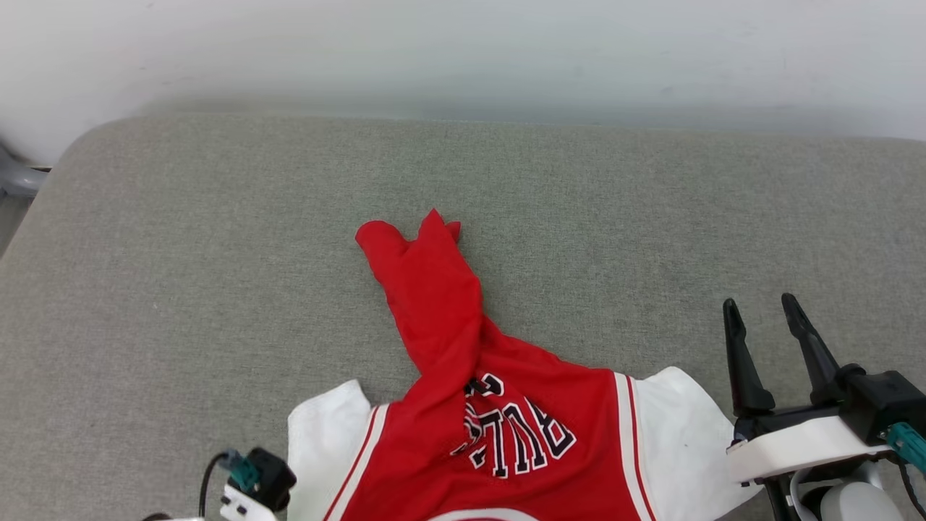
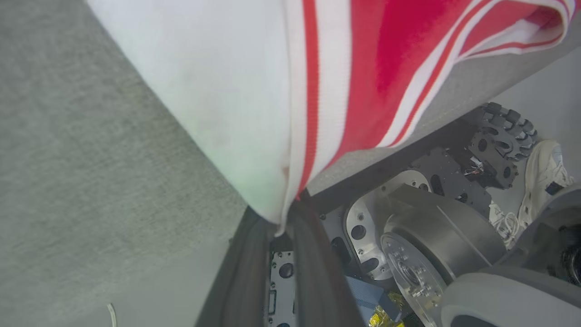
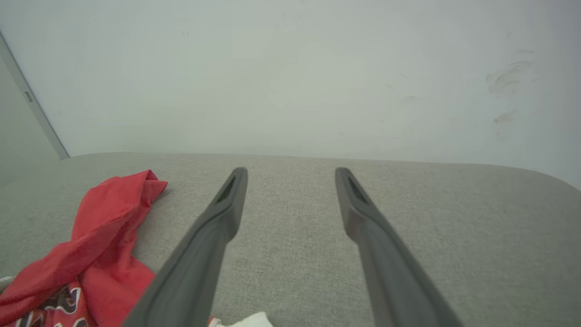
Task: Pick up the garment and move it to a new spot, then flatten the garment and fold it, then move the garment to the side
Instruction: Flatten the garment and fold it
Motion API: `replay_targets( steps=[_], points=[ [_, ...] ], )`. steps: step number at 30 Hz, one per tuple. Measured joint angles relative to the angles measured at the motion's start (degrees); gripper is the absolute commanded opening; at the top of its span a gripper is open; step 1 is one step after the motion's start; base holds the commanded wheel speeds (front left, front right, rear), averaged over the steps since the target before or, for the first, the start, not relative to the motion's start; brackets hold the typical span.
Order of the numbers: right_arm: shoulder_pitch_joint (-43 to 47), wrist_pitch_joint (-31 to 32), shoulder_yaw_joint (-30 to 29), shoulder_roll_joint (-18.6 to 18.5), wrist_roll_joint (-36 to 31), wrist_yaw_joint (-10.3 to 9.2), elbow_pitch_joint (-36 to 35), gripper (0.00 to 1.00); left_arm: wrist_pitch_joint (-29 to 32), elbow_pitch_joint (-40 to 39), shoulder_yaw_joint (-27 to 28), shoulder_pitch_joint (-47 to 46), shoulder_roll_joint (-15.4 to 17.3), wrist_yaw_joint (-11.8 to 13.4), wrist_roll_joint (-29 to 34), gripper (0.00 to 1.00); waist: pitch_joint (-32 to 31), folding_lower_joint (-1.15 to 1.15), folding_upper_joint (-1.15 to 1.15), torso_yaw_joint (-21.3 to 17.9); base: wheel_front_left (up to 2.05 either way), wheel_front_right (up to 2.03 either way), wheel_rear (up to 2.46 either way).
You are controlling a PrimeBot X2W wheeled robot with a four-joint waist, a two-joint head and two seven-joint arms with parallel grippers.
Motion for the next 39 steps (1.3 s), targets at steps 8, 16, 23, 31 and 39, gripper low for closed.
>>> replay_targets(
  steps=[8,16,23,31,39],
  points=[
    [0.5,0.7,-0.3,-0.3,-0.2,0.0,0.1,1.0,-2.8,2.1,0.6,1.5,-1.8,0.0,0.6,1.0,-1.1,0.0,0.0,0.5,0.0,0.0,0.0],
    [2.3,1.7,-0.5,-1.0,-0.4,0.0,-0.5,1.0,-6.5,-3.6,4.5,-1.9,2.3,4.5,3.7,1.0,-3.5,0.0,0.0,1.2,0.0,0.0,0.0],
    [2.7,8.4,1.0,-9.1,-1.4,0.01,-5.6,1.0,-23.6,-6.2,11.4,-1.2,2.7,15.1,8.6,1.0,-4.5,0.0,0.0,1.4,0.0,0.0,0.0],
    [3.7,26.2,8.9,-21.9,5.6,0.01,-11.6,1.0,-33.7,-3.3,17.5,3.8,-2.4,22.3,11.4,1.0,-4.8,0.0,0.0,1.3,0.0,0.0,0.0],
    [4.0,45.1,16.6,-32.9,15.9,0.01,-16.0,1.0,-34.0,-4.1,32.0,12.2,-9.8,26.3,25.1,1.0,-4.3,0.0,0.0,2.0,0.0,0.0,0.0]
  ],
)
